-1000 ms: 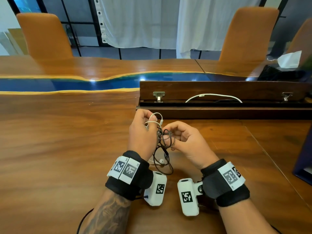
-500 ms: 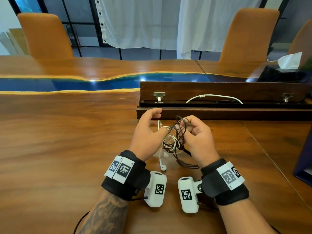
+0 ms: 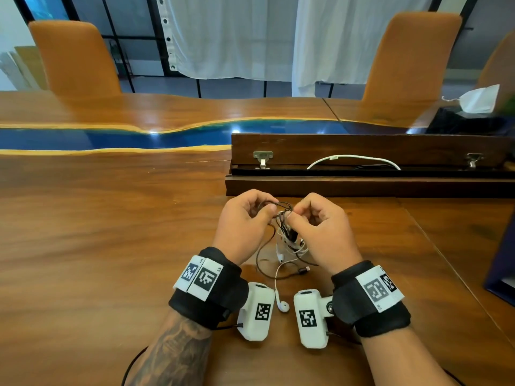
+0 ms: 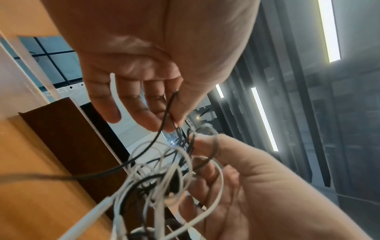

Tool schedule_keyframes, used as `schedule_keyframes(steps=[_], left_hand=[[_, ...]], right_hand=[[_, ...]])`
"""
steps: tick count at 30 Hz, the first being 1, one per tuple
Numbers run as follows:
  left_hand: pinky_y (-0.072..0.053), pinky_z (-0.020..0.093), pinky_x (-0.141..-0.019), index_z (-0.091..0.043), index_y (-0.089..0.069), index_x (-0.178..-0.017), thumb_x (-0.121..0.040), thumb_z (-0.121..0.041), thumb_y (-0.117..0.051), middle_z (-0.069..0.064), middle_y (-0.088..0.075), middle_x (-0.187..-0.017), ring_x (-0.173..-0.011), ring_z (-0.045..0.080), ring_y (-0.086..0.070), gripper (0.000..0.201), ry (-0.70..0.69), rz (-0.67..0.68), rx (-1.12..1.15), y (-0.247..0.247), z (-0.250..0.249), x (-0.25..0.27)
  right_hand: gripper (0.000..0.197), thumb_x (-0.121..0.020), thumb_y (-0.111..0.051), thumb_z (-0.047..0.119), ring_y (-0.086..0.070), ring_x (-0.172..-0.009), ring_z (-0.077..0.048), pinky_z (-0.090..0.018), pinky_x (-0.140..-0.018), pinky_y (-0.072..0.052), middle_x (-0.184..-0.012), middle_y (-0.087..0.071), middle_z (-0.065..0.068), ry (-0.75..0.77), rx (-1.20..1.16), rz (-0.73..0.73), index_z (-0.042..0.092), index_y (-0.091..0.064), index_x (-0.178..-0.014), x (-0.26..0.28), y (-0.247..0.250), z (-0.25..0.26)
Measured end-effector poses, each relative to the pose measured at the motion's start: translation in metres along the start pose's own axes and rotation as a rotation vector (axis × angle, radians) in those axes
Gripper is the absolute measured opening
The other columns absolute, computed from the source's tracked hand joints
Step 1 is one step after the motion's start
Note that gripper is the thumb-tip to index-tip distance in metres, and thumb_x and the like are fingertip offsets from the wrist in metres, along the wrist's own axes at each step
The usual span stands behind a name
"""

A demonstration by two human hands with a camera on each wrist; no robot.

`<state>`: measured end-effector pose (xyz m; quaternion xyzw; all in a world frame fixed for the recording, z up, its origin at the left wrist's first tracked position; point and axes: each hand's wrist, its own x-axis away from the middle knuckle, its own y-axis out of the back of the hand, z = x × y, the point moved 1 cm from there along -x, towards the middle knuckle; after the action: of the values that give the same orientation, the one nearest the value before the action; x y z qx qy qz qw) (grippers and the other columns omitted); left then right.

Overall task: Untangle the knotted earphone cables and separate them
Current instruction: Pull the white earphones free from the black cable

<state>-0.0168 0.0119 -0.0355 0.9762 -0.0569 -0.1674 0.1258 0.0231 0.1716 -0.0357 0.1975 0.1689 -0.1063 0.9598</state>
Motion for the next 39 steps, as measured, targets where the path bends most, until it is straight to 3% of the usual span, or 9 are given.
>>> schedule_keyframes(steps=[4,9,11,16,23,26,30,34,39], left_hand=[[-0.054,0.019,-0.071,-0.016,-0.071,-0.099,-0.096,-0.002,-0.060,0.004,-0.073,-0.089,-0.076,0.006,-0.068,0.018,0.074,-0.020,0.080,0.002,0.002,-0.001],[-0.054,0.026,-0.090,-0.026,-0.067,-0.113,-0.090,-0.009,-0.068,-0.009,-0.068,-0.111,-0.105,0.007,-0.064,0.028,0.010,0.023,0.188,0.005,-0.007,0.000],[-0.052,0.028,-0.088,-0.027,-0.069,-0.105,-0.089,-0.017,-0.073,-0.013,-0.069,-0.103,-0.099,0.003,-0.063,0.019,-0.022,0.039,0.091,0.006,-0.008,0.001],[-0.045,0.010,-0.071,-0.021,-0.074,-0.092,-0.094,-0.018,-0.067,-0.009,-0.070,-0.085,-0.080,0.001,-0.059,0.007,-0.026,0.100,-0.109,0.004,-0.002,0.002],[-0.038,0.005,-0.070,-0.022,-0.063,-0.091,-0.100,-0.020,-0.058,-0.004,-0.063,-0.096,-0.086,0.000,-0.055,0.010,0.001,-0.020,-0.241,0.005,0.003,-0.001],[-0.041,0.012,-0.080,-0.023,-0.064,-0.099,-0.097,-0.019,-0.062,-0.006,-0.062,-0.106,-0.096,0.000,-0.057,0.005,-0.022,-0.040,-0.117,0.007,-0.003,0.000],[-0.051,0.027,-0.090,-0.025,-0.069,-0.110,-0.095,-0.016,-0.065,-0.014,-0.068,-0.106,-0.101,0.001,-0.062,0.018,-0.064,0.115,-0.052,0.001,-0.010,0.005],[-0.056,0.030,-0.084,-0.025,-0.073,-0.103,-0.094,-0.014,-0.067,-0.012,-0.071,-0.095,-0.090,0.004,-0.064,0.015,-0.047,0.165,-0.114,-0.002,-0.008,0.006],[-0.050,0.020,-0.080,-0.023,-0.076,-0.097,-0.092,-0.018,-0.071,-0.012,-0.070,-0.092,-0.089,0.003,-0.062,0.009,-0.080,0.140,-0.164,0.003,-0.005,0.004]], right_hand=[[0.013,-0.090,-0.071,0.015,-0.055,-0.069,-0.018,-0.022,-0.060,-0.044,-0.073,-0.058,-0.009,0.015,0.022,0.002,0.015,-0.065,-0.079,-0.001,-0.001,0.000],[0.016,-0.087,-0.073,0.011,-0.049,-0.063,-0.010,-0.019,-0.058,-0.042,-0.071,-0.052,-0.005,-0.001,0.019,-0.004,0.013,-0.061,-0.077,-0.001,0.000,-0.003],[0.017,-0.087,-0.074,0.012,-0.048,-0.063,-0.009,-0.020,-0.058,-0.042,-0.070,-0.051,-0.002,0.011,0.031,0.015,0.013,-0.061,-0.077,0.000,0.000,-0.003],[0.012,-0.090,-0.074,0.019,-0.055,-0.074,-0.015,-0.027,-0.065,-0.047,-0.076,-0.058,-0.001,0.038,0.066,0.067,0.016,-0.066,-0.080,0.001,-0.001,-0.001],[0.012,-0.092,-0.069,0.017,-0.055,-0.075,-0.015,-0.022,-0.066,-0.046,-0.078,-0.058,-0.004,0.014,-0.015,0.057,0.017,-0.062,-0.082,0.000,-0.001,0.000],[0.012,-0.093,-0.066,0.014,-0.054,-0.073,-0.009,-0.015,-0.063,-0.045,-0.079,-0.058,-0.003,-0.007,-0.027,0.016,0.016,-0.059,-0.083,0.000,0.000,0.001],[0.012,-0.091,-0.068,0.011,-0.059,-0.078,-0.015,-0.022,-0.065,-0.047,-0.084,-0.062,-0.004,-0.024,-0.017,0.012,0.018,-0.059,-0.086,0.001,-0.002,-0.001],[0.012,-0.091,-0.068,0.011,-0.057,-0.075,-0.006,-0.015,-0.063,-0.047,-0.082,-0.062,0.003,-0.029,-0.001,-0.005,0.021,-0.062,-0.089,0.000,-0.001,-0.001],[0.010,-0.093,-0.067,0.016,-0.059,-0.079,-0.010,-0.018,-0.065,-0.049,-0.085,-0.063,0.002,-0.044,-0.006,0.047,0.025,-0.064,-0.092,0.001,-0.004,-0.001]])
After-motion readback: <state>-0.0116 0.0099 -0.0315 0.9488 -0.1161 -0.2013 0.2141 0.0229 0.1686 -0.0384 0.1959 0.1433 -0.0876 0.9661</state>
